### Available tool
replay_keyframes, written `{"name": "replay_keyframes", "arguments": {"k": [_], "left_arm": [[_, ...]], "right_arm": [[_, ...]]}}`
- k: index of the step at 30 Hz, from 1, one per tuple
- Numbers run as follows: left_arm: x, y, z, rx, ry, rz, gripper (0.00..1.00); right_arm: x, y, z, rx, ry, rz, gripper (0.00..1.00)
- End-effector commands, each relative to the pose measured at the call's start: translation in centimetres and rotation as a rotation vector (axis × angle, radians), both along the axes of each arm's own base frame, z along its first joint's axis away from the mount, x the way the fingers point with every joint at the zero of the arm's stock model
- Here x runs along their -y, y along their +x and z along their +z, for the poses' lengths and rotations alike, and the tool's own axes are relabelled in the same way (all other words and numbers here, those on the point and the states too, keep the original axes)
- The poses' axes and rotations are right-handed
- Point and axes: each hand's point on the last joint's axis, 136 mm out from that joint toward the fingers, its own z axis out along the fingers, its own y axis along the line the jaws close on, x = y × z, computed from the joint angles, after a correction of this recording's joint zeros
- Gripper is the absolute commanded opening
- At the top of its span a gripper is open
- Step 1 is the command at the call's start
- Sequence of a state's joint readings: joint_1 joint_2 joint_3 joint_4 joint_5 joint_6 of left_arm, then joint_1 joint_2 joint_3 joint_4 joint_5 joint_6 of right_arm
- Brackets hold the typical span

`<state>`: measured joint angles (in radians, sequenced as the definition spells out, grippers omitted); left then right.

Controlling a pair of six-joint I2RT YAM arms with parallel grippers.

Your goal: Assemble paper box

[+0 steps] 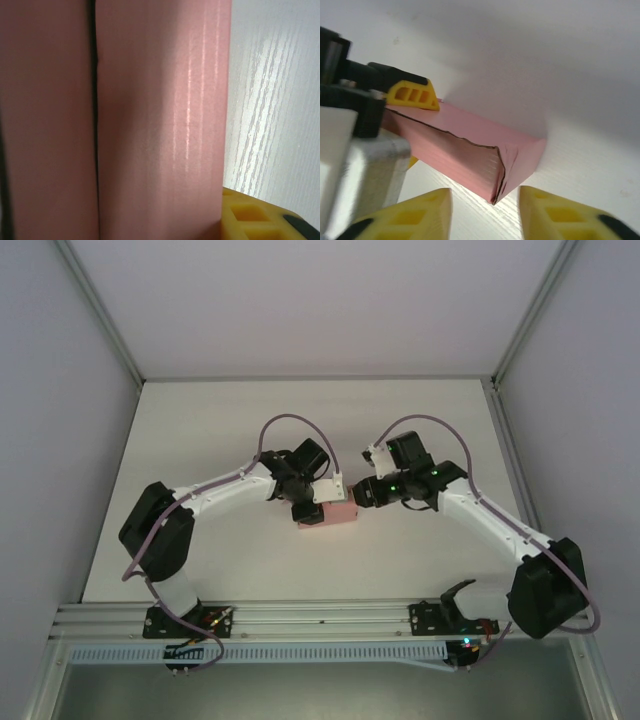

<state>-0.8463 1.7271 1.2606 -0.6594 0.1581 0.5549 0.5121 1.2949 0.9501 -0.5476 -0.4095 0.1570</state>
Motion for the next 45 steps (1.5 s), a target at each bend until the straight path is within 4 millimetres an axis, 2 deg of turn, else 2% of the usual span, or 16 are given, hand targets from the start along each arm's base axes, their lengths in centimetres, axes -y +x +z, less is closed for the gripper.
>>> {"name": "replay_keyframes", "arguments": {"k": [1,3,5,12,16,19,23,27,31,35,39,45], "left_arm": [[-0.5,-1.0,-1.2,-0.053,0.049,-0.022,0.34],[-0.6,-1.0,-1.3,-0.053,0.052,-0.022,0.34],[-0.6,-1.0,-1.4,-0.053,0.054,-0.022,0.35],[-0.7,-1.0,-2.0,-0.063,0.073,-0.022,0.35],[-0.7,-0.9,-2.0,-0.061,0.073,-0.02,0.35],[-0.8,-1.0,-2.1,-0.061,0.078,-0.019,0.35],[-0.9,-1.0,-2.2,-0.063,0.083,-0.019,0.35],[-0.9,-1.0,-2.2,-0.062,0.081,-0.021,0.35],[-0.9,-1.0,-2.4,-0.063,0.081,-0.018,0.35],[-0.9,-1.0,-2.5,-0.065,0.082,-0.017,0.36],[-0.9,-0.9,-2.4,-0.064,0.084,-0.017,0.38],[-0.9,-0.6,-2.5,-0.062,0.09,-0.005,0.4]], "right_arm": [[-0.2,1.0,0.1,0.005,-0.018,0.003,0.31],[-0.3,1.4,0.2,0.004,-0.017,-0.004,0.26],[-0.4,1.7,0.3,0.004,-0.016,-0.011,0.15],[-1.2,1.5,1.5,-0.037,0.046,-0.037,0.0],[-2.2,0.6,1.3,-0.14,0.119,-0.039,0.0],[-3.5,0.4,2.1,-0.203,0.224,-0.041,0.0],[-3.5,0.9,3.2,-0.239,0.317,-0.08,0.0],[-2.6,0.7,2.3,-0.243,0.314,-0.081,0.0],[-2.3,-0.2,-0.5,-0.206,0.318,-0.05,0.0],[-1.8,-0.8,-2.5,-0.052,0.271,-0.003,0.0],[-0.9,-1.5,-3.4,0.046,0.229,0.021,0.0],[0.2,-2.0,-4.9,0.055,0.135,0.025,0.0]]}}
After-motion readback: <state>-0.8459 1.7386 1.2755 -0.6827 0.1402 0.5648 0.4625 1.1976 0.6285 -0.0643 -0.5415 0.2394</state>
